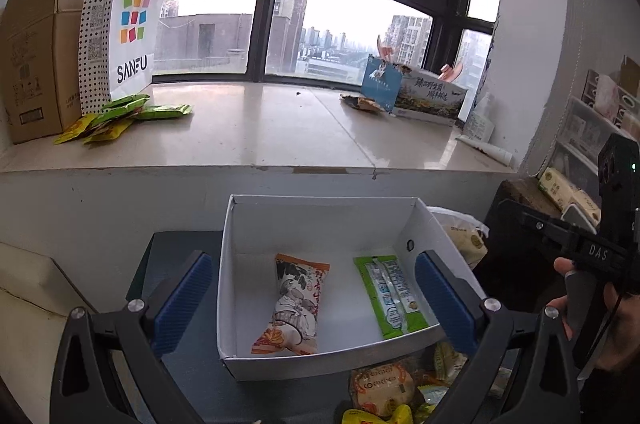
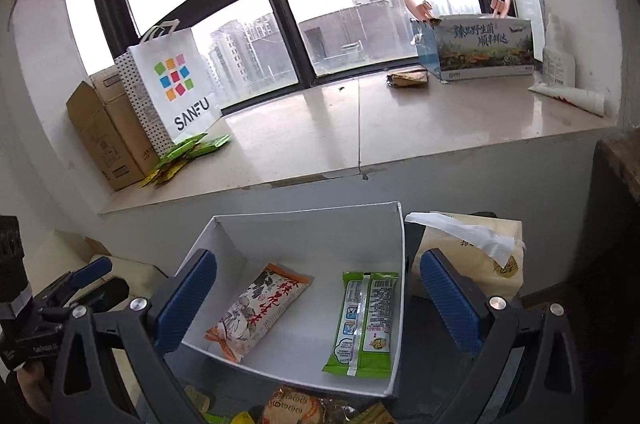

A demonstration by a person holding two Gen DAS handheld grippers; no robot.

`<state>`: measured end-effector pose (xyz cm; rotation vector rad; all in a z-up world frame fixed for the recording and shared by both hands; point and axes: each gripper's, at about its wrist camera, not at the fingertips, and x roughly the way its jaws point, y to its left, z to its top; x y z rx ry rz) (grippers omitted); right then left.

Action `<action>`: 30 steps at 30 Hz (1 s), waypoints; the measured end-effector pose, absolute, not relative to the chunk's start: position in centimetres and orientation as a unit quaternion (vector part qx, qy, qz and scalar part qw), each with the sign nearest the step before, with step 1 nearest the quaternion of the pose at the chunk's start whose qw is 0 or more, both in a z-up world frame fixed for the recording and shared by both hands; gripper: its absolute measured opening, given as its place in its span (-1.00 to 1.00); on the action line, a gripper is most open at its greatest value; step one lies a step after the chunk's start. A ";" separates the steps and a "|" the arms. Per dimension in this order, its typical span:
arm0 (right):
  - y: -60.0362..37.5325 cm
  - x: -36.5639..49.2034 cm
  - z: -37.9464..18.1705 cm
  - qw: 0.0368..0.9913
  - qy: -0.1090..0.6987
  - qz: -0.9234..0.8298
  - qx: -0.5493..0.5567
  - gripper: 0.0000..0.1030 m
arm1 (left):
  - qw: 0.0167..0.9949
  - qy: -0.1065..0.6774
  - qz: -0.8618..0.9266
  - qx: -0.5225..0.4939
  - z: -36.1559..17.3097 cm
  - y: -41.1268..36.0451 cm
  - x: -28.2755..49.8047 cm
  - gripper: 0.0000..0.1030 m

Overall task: Organize snacks
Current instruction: 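Lower both held packets into the white box and open both tools, then grasp long printed biscuit bag with right tool while left tool grasps green chip bag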

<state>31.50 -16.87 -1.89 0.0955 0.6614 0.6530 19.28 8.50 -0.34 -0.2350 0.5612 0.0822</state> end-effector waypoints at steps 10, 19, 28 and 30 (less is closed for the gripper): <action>-21.6 21.7 -0.3 0.890 0.263 0.372 0.015 1.00 | 0.963 0.260 -0.015 -0.075 2.0 4.3 10.8 1.00; -27.4 14.9 -2.8 0.881 0.273 0.385 0.046 1.00 | 0.966 0.247 -0.012 -0.076 1.5 3.0 3.7 1.00; -31.3 11.7 -6.0 0.889 0.289 0.352 0.031 1.00 | 0.958 0.281 -0.025 -0.046 -1.6 1.9 0.2 1.00; -31.5 11.9 -6.5 0.892 0.294 0.343 0.024 1.00 | 0.958 0.284 -0.019 -0.044 -1.8 1.9 -0.1 1.00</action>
